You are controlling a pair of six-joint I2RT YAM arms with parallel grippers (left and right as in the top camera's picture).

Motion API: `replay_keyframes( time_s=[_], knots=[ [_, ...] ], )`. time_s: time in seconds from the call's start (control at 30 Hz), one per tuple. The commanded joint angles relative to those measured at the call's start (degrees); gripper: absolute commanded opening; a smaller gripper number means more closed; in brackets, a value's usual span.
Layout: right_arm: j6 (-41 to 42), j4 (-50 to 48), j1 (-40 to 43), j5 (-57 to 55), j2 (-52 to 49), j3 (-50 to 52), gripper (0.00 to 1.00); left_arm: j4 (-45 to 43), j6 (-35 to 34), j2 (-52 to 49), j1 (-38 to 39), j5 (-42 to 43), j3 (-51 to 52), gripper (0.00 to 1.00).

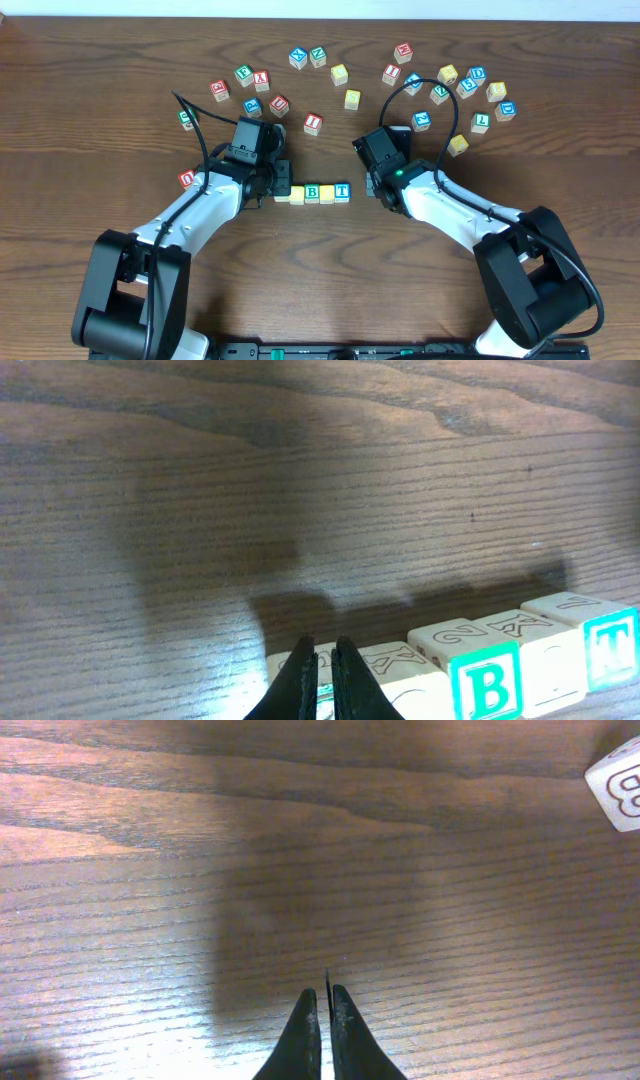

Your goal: Spell out ROBOT

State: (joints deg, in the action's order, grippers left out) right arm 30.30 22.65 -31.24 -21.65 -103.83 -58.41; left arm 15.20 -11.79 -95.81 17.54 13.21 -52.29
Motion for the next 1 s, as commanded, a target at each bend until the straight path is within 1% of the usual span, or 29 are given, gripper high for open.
replay_keyframes(
  time_s=[0.0, 0.97],
  knots=[
    [-0.8, 0.0, 0.2, -0.5, -0.4, 0.3, 0.01, 0.8, 0.6, -0.5, 0.0, -0.8, 0.0, 0.08],
    [-0.8, 0.0, 0.1, -0.5, -0.4, 0.3, 0.01, 3.1, 0.8, -0.5, 0.0, -0.8, 0.0, 0.07]
  ],
)
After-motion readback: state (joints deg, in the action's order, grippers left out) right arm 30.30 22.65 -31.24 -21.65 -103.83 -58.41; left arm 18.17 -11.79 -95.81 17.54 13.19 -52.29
